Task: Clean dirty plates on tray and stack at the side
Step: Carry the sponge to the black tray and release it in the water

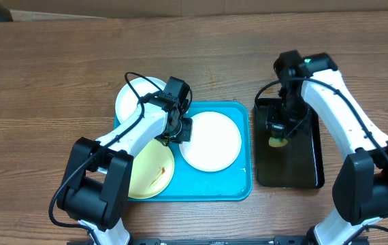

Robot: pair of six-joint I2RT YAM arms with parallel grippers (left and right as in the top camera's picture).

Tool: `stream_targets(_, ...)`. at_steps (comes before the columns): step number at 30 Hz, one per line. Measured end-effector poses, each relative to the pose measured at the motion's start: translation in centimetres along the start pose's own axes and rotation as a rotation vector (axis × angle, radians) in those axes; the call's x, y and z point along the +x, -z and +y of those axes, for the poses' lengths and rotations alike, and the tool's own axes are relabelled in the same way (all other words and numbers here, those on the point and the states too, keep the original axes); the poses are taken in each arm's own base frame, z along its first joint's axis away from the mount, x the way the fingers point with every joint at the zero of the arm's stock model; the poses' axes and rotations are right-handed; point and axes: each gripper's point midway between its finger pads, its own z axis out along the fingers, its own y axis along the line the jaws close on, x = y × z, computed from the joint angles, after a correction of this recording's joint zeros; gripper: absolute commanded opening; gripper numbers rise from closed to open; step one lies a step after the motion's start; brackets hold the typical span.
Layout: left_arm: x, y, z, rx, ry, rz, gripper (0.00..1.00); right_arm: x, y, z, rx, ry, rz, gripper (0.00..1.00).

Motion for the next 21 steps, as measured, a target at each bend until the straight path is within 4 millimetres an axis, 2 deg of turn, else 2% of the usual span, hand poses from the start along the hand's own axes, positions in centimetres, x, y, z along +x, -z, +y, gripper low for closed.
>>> stream_targets(3, 0.0, 0.0, 0.0, 0.000, 0.000, 0.000, 0.04, -0.3, -2.1, -0.9, 0.043, 0.000, -0.009, 0.04)
stream_targets(6, 0.0, 0.0, 0.0, 0.000, 0.000, 0.000, 0.04, 0.4, -4.2, -1.8, 0.077, -0.003, 0.016, 0.04)
stream_targets(7, 0.0, 0.0, 0.0, 0.000, 0.000, 0.000, 0.04, 0.6, -4.8, -2.1, 0.087, -0.003, 0.027, 0.12)
stream_targets(8, 0.0, 0.0, 0.0, 0.000, 0.000, 0.000, 0.04, 0.9, -5.4, -2.4, 0.094, -0.004, 0.036, 0.43)
stream_targets(9, 0.0, 0.0, 0.0, 0.000, 0.000, 0.000, 0.04, 1.2, -5.8, -2.6, 0.102, -0.006, 0.045, 0.61)
stream_targets(10, 0.0, 0.0, 0.0, 0.000, 0.000, 0.000, 0.04, 1.4, -6.2, -2.8, 0.107, -0.006, 0.053, 0.68)
stream_targets(12, 0.0, 0.0, 0.0, 0.000, 0.000, 0.000, 0.04, 1.6, -6.6, -3.0, 0.114, -0.006, 0.058, 0.69)
stream_targets(15, 0.0, 0.0, 0.0, 0.000, 0.000, 0.000, 0.04, 0.9, -6.7, -2.7, 0.101, 0.010, 0.028, 0.69)
stream_targets(19, 0.0, 0.0, 0.0, 0.000, 0.000, 0.000, 0.04, -0.9, -6.8, -1.9, 0.070, 0.040, -0.045, 0.71)
stream_targets(21, 0.0, 0.0, 0.0, 0.000, 0.000, 0.000, 0.04, -2.5, -6.7, -1.0, 0.034, 0.048, -0.109, 0.69)
